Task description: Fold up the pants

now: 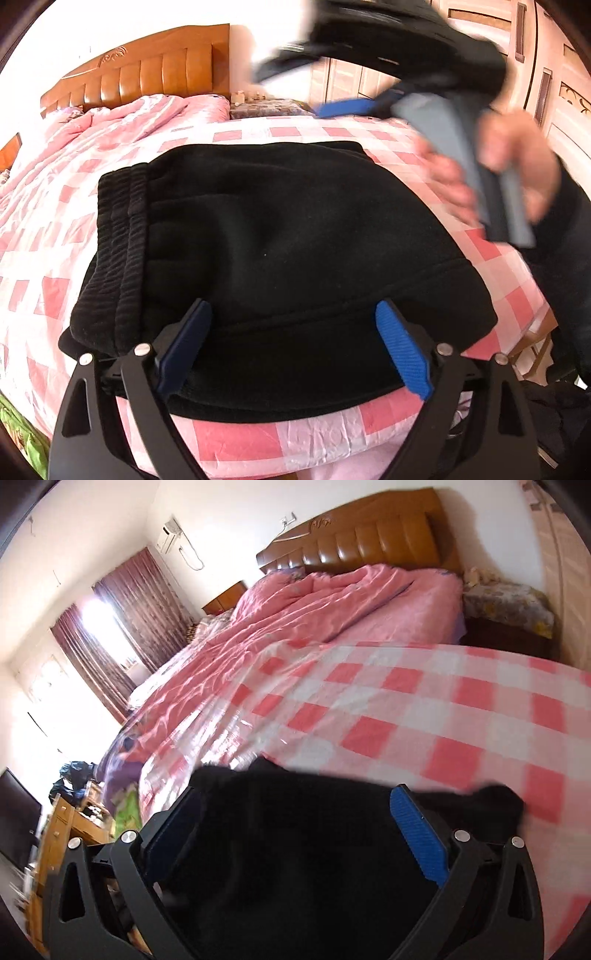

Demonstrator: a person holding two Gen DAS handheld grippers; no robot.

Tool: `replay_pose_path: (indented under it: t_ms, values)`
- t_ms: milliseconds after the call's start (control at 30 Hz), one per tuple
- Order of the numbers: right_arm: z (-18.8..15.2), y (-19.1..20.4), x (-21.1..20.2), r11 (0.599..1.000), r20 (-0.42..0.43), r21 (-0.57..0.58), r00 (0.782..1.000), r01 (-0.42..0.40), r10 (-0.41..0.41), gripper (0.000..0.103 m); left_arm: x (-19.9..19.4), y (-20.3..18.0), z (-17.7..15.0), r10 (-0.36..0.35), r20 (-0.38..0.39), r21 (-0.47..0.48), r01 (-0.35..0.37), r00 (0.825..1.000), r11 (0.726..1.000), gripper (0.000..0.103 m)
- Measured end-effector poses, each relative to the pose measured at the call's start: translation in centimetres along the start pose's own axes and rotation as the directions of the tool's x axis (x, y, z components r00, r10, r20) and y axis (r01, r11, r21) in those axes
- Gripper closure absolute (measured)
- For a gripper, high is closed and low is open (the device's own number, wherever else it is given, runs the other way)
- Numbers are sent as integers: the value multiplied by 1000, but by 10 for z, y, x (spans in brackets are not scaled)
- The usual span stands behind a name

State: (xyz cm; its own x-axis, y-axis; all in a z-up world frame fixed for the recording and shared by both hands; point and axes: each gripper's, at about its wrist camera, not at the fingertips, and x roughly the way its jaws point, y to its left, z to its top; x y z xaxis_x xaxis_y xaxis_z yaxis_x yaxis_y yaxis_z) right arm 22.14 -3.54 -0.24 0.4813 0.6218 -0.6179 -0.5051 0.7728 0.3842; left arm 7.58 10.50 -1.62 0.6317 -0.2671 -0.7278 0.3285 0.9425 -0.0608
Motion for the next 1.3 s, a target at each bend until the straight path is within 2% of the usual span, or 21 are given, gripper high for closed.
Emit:
replay_pose_path:
  t_ms: [100, 233, 333, 433, 533, 600, 667, 733, 767, 867, 900, 1033, 1133, 1233, 1300]
  values:
    - [-33, -16, -22, 996, -11, 44, 997, 83, -83, 4, -1, -3, -1, 14, 7, 1, -14, 1000, 1000, 11]
    - [-71, -35, -38, 985, -22, 90, 989, 148, -146, 4, -2, -4, -2, 29, 12, -3, -29, 1000, 1000, 11]
    - [-86, -43, -33, 981, -53, 98, 985, 168, -164, 4, -2, -8, -3, 40, 19, -9, -40, 999, 999, 11]
    - [-97, -42, -16, 974, -114, 38, 970, 222, -216, 4, -3, -11, -4, 49, 17, -8, -49, 999, 999, 10]
    - [-100, -48, -15, 978, -105, 74, 977, 194, -186, 4, -4, -13, -5, 59, 9, -5, -59, 998, 998, 10]
    - [-102, -47, -18, 977, -100, 69, 975, 204, -196, 4, -6, -15, -5, 71, 7, 3, -71, 997, 997, 10]
    - [-103, -43, -28, 974, -73, 60, 974, 219, -214, 4, -8, -18, -8, 85, 5, 16, -85, 996, 996, 2]
    - [-106, -40, -38, 979, -41, 58, 980, 197, -194, 4, -8, -17, -11, 82, 8, 18, -82, 997, 996, 1]
    - [-110, -39, -40, 982, -42, 53, 983, 182, -180, 4, -9, -16, -13, 78, 14, 17, -78, 997, 997, 1]
    - [-120, -39, -31, 978, -83, 24, 975, 207, -205, 4, -9, -14, -15, 72, 28, 12, -72, 997, 997, 1]
    - [-124, -42, -32, 980, -61, 49, 980, 192, -189, 4, -9, -14, -15, 74, 27, 12, -75, 997, 997, 1]
    - [-128, -47, -31, 982, -66, 90, 985, 167, -162, 4, -9, -14, -16, 82, 25, 19, -82, 996, 996, 1]
    - [-128, -45, -32, 982, -68, 79, 983, 174, -169, 4, -11, -12, -15, 65, 14, 13, -66, 998, 998, 1]
    - [-124, -37, -44, 978, -56, 50, 979, 201, -198, 4, -30, 2, -8, -66, 15, -68, 67, 998, 995, 2]
    - [-124, -26, -55, 984, -18, 8, 984, 179, -178, 4, -45, 17, -3, -88, 65, -125, 96, 994, 988, 2]
